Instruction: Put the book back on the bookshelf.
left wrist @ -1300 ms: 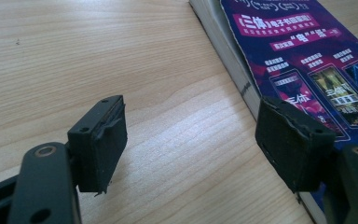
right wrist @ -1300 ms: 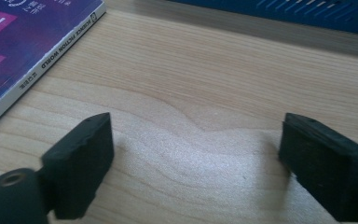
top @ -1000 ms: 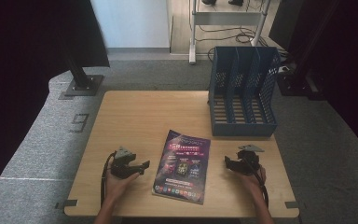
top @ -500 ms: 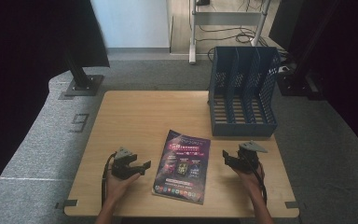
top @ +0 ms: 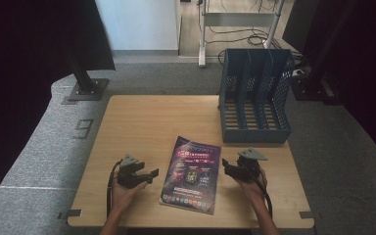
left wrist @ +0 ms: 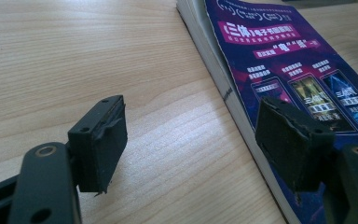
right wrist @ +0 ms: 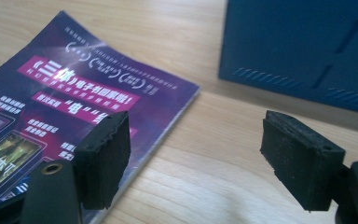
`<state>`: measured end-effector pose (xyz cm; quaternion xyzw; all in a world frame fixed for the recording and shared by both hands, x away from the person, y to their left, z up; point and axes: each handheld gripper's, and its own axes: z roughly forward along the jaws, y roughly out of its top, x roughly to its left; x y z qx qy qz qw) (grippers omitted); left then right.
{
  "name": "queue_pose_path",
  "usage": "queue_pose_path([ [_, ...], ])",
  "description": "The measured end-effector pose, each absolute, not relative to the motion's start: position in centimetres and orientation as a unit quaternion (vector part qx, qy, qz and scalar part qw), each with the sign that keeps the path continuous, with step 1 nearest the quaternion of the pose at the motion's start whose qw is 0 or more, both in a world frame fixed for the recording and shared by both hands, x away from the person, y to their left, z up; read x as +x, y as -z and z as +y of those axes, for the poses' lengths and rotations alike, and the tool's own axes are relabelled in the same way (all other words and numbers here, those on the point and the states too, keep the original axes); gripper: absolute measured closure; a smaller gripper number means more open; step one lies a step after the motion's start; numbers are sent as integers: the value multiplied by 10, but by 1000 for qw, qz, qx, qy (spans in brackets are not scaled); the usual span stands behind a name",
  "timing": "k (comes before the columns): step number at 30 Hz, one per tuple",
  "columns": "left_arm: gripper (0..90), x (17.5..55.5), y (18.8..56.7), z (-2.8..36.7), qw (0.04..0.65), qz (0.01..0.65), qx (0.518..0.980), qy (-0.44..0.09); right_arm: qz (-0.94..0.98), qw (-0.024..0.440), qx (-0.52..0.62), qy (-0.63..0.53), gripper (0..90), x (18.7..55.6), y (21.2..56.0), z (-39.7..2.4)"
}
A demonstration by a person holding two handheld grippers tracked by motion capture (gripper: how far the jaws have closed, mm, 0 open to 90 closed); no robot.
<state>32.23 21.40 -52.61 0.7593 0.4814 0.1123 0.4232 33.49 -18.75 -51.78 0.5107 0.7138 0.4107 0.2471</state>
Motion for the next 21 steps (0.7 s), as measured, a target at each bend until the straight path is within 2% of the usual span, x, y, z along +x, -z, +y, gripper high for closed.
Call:
queue_pose_path([
  [21, 252, 319, 526, 217, 424, 484, 756, -120, 742, 199, 487, -416, 220, 349, 530, -136],
])
